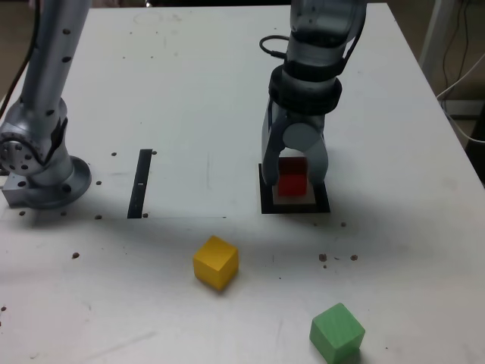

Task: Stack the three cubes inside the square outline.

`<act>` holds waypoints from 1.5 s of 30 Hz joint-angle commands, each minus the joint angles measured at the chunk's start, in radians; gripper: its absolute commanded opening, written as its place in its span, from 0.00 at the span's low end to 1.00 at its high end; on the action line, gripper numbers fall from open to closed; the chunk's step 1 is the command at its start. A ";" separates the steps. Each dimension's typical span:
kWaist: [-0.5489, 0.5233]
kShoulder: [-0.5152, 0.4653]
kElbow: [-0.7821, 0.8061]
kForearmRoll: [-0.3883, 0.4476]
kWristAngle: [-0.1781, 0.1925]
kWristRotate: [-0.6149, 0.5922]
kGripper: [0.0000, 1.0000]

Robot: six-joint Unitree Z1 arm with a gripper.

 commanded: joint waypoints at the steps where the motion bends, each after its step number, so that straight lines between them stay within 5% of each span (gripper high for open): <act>1: 0.002 0.005 0.006 -0.009 -0.001 0.005 0.89; 4: 0.002 0.003 0.012 -0.017 -0.001 0.007 1.00; 14: 0.002 -0.043 0.044 -0.029 0.014 0.009 1.00; 28: -0.069 -0.235 0.162 -0.020 0.076 0.005 1.00; 45: -0.363 -0.295 0.261 -0.005 -0.004 -0.100 0.99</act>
